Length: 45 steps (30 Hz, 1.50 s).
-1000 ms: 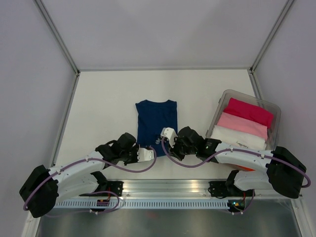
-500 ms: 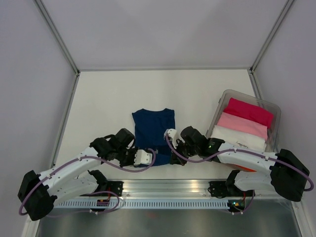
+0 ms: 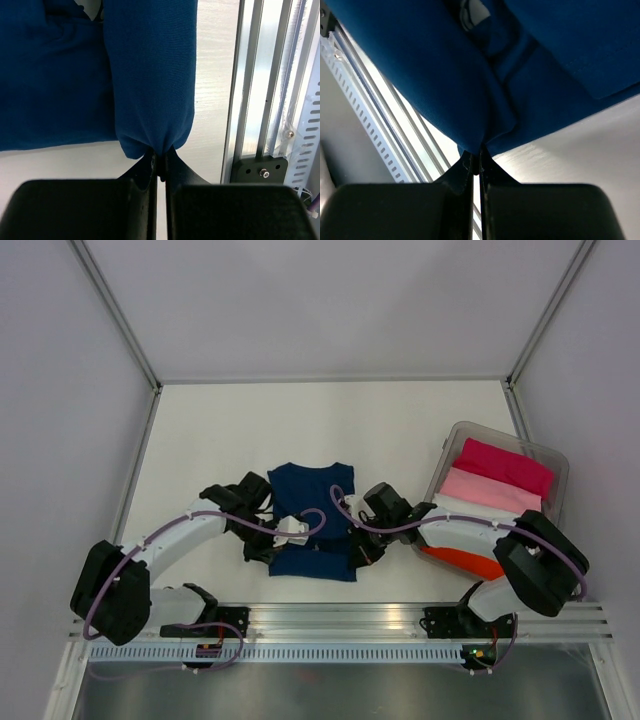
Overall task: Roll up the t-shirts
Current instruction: Roll the tshirt
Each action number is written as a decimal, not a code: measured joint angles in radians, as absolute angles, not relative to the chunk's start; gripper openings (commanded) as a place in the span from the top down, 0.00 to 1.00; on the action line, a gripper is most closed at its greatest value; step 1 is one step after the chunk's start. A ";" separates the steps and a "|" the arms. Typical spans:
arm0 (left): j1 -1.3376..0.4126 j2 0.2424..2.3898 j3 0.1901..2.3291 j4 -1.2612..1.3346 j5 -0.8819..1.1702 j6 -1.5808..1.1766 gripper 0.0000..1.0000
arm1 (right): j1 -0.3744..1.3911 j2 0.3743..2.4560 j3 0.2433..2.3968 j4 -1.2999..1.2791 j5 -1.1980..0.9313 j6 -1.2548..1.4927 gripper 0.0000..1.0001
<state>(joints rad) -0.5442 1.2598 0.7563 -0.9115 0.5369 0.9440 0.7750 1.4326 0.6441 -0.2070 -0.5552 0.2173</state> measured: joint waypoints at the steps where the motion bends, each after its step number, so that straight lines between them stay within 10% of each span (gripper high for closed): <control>1: -0.544 1.270 0.759 -0.912 0.538 0.945 0.98 | 0.768 1.457 0.654 -0.212 -0.564 0.218 1.00; 8: -0.519 1.333 0.773 -0.908 0.526 0.959 0.98 | 0.707 1.487 0.687 -0.223 -0.585 0.238 1.00; 18: -0.491 1.515 0.845 -0.887 0.443 0.920 0.98 | 0.690 1.450 0.699 -0.299 -0.477 0.248 0.65; 31: -0.490 1.565 0.937 -0.929 0.419 0.834 0.98 | 0.970 1.163 0.692 -0.120 -0.381 0.162 0.90; 45: -0.484 1.603 0.980 -0.963 0.420 0.812 0.94 | 0.992 1.394 0.605 0.144 -0.128 0.244 0.99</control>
<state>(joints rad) -0.4843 1.6032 0.9798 -0.9634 0.4202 0.8116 0.9920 1.3945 0.6048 0.1444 -0.1280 0.2440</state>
